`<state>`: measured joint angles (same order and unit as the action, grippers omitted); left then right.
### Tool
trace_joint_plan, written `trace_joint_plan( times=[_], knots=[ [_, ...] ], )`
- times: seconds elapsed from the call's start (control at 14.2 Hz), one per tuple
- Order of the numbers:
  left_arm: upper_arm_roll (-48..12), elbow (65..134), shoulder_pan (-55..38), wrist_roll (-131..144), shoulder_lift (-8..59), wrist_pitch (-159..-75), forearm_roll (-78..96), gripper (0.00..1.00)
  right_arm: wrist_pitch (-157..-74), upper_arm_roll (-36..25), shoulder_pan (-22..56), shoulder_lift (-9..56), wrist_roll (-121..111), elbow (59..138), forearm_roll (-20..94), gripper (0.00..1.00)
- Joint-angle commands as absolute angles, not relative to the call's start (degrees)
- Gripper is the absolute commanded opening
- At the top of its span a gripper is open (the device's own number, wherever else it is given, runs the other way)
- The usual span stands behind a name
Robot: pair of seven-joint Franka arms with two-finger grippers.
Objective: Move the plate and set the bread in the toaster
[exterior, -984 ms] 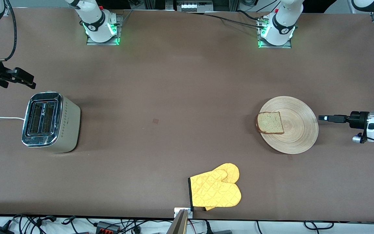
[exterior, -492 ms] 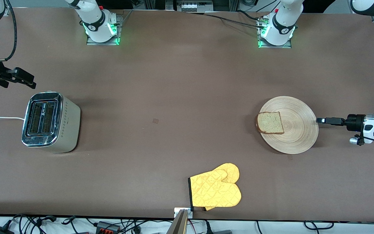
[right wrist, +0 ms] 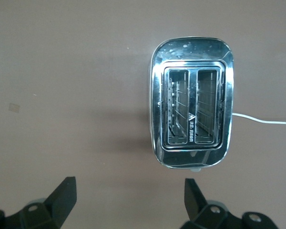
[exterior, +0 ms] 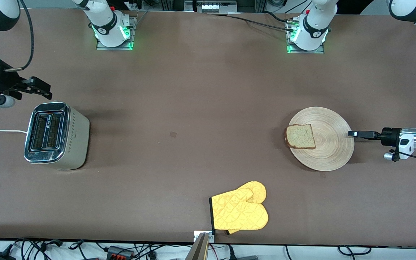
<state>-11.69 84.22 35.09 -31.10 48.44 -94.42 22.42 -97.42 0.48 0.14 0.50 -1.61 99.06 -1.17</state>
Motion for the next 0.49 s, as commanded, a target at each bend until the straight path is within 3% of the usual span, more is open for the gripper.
trace_joint_plan(
  times=[0.0, 0.42],
  knots=[
    [-11.87, 84.38, 36.04, -32.61, 49.22, -94.92, 22.94, 0.76, -97.04, 0.44, 1.31, 0.61, -1.85, 99.23, -0.35, 1.00],
    [-11.87, 84.38, 36.03, -32.61, 49.31, -94.40, 22.76, 0.31, -97.65, 0.53, 3.43, 1.14, -1.67, 99.49, -0.44, 1.00]
  ],
)
